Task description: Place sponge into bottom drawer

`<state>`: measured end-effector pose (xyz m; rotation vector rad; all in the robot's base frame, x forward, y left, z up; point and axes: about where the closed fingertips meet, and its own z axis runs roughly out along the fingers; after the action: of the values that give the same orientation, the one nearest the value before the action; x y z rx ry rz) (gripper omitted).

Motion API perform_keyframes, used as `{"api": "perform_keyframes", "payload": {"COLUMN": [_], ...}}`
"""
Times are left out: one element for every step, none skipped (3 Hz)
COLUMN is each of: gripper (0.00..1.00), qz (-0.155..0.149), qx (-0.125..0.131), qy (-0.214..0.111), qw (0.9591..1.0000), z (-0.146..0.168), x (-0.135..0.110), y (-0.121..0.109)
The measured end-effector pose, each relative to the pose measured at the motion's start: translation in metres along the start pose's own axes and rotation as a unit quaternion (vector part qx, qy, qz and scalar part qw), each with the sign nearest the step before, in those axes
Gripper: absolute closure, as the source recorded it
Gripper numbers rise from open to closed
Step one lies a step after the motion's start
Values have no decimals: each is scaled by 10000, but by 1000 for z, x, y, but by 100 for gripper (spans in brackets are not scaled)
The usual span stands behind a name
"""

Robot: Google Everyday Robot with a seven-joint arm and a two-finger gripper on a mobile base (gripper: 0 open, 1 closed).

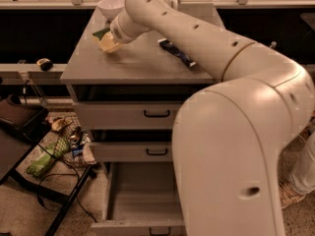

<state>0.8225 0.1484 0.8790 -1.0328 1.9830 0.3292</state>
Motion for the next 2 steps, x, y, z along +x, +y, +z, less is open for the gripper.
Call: {"api": "perform_keyframes", "payload": {"gripper": [100,100], "qz": [-367,-384], "qx": [-46,-275], "qy": [406,882], "qw": [9985,9950], "z": [-107,-166], "x": [40,96], "y": [5,25]}}
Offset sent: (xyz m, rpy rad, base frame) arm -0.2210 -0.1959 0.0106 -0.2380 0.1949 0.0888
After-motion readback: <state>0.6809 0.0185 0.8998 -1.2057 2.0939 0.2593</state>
